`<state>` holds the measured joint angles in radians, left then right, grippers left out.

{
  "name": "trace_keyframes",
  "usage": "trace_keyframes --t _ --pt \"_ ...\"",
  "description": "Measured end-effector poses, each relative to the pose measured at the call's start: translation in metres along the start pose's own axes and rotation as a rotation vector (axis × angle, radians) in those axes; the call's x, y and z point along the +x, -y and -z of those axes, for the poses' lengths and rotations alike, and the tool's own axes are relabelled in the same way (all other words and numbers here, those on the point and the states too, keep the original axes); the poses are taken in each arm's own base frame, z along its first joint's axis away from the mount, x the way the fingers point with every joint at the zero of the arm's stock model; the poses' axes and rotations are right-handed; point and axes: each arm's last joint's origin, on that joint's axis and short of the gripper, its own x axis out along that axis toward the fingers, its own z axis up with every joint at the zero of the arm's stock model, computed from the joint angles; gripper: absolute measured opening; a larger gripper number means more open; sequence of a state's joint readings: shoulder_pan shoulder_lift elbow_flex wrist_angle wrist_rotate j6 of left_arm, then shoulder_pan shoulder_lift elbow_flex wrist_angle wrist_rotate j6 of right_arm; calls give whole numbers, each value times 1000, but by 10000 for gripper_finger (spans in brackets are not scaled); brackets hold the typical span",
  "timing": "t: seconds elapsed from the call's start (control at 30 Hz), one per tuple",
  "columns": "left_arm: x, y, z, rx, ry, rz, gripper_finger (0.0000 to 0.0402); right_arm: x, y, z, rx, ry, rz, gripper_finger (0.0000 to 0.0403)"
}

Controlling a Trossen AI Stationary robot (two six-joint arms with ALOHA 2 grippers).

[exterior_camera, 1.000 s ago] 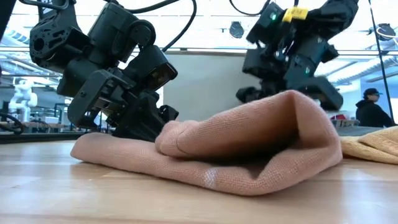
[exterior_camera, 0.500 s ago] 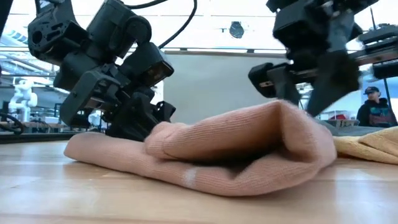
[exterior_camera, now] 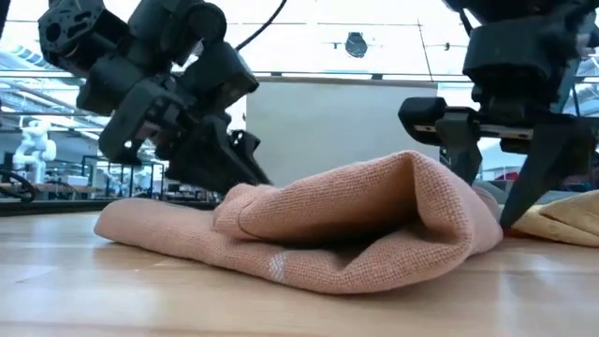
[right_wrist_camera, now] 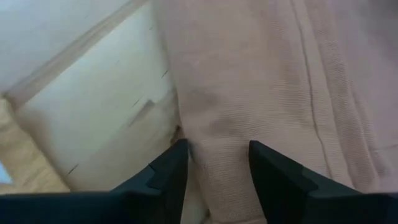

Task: Fold towel
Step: Fold the light brown towel

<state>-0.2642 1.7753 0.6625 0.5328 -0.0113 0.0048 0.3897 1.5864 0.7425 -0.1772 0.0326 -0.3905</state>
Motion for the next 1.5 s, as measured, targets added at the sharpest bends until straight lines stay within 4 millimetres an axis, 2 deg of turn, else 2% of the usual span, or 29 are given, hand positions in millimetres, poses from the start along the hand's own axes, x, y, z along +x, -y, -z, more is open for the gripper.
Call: trace_keyframes --t 0.23,0.43,0.53,0.7,0.9,0.97,1.2,1.5 --pt "-2 10 -27 26 106 46 140 2 -6 7 -37 -28 -16 167" --pt "9 26 -51 88 170 96 140 4 -8 13 -57 -49 21 173" --pt "18 32 -55 100 176 108 140 6 -8 15 -55 -43 69 169" --pt "41 34 -43 83 113 104 140 7 -7 17 -35 -38 112 129" --pt "62 37 -33 49 10 89 140 7 -7 18 6 -41 116 30" --pt "66 38 -31 47 -28 77 140 7 -7 18 16 -31 97 9" --pt "70 44 -29 50 -49 84 140 4 -7 8 84 42 -26 6" --pt "68 44 -31 66 -43 121 140 -19 6 -31 157 105 -212 4"
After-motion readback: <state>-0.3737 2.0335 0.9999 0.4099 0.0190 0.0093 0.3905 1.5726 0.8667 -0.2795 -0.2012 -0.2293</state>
